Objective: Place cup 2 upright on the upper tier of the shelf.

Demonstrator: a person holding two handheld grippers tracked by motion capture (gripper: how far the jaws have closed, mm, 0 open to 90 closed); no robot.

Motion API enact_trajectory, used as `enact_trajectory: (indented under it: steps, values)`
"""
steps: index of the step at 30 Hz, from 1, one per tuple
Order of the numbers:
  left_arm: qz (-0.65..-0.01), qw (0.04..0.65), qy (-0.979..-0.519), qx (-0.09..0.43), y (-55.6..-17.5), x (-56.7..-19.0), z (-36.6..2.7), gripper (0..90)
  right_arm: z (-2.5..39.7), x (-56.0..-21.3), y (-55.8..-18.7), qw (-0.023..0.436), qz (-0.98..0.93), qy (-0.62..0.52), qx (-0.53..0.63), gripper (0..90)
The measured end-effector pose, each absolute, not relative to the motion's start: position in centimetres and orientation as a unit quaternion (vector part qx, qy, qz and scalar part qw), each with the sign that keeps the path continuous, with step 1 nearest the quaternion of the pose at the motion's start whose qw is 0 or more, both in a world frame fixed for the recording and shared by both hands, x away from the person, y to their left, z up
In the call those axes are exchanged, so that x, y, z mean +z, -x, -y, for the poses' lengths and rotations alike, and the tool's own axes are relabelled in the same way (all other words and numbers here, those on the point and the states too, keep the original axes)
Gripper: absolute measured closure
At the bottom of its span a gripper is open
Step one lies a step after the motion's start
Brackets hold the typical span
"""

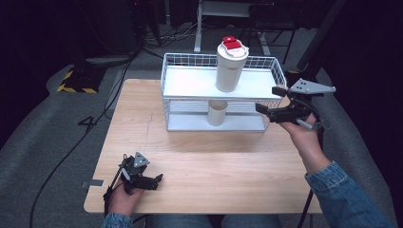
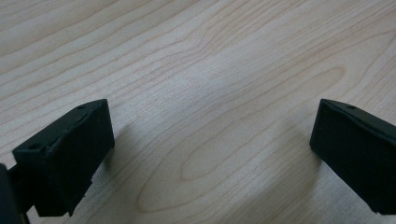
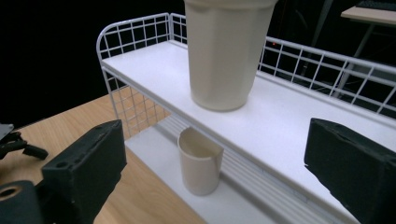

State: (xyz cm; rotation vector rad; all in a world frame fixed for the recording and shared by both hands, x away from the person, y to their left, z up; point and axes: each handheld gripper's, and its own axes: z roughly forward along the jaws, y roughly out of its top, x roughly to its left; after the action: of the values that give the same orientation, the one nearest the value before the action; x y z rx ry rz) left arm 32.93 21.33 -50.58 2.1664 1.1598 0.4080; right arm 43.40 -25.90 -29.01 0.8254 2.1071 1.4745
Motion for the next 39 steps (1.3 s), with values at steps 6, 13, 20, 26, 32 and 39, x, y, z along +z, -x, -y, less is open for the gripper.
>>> enact_trajectory:
  steps: [6, 13, 20, 26, 32, 39]
  values:
    - [-0.442, 0.319, -0.824, 0.156, -33.0, -50.6, -21.3, 0.3, 28.0, -31.2, -41.4, 0.206, -0.774, -0.316, 0.509, 11.9]
    - [-0.443, 0.320, -0.823, 0.155, -33.3, -50.6, -21.2, 0.3, 30.0, -33.9, -39.8, 0.204, -0.782, -0.340, 0.480, 15.6]
    - [-0.441, 0.319, -0.825, 0.153, -33.6, -50.6, -21.1, 0.3, 31.8, -36.6, -38.7, 0.197, -0.782, -0.368, 0.463, 15.6]
    - [-0.443, 0.322, -0.823, 0.154, -33.8, -50.6, -20.9, 0.3, 33.2, -39.9, -37.6, 0.203, -0.780, -0.388, 0.447, 15.6]
    - [-0.441, 0.320, -0.824, 0.154, -33.8, -50.6, -21.0, 0.3, 34.0, -42.9, -36.9, 0.208, -0.781, -0.403, 0.430, 15.5]
    - [-0.441, 0.320, -0.824, 0.154, -33.8, -50.6, -21.0, 0.3, 34.7, -45.9, -36.2, 0.203, -0.775, -0.423, 0.422, 15.3]
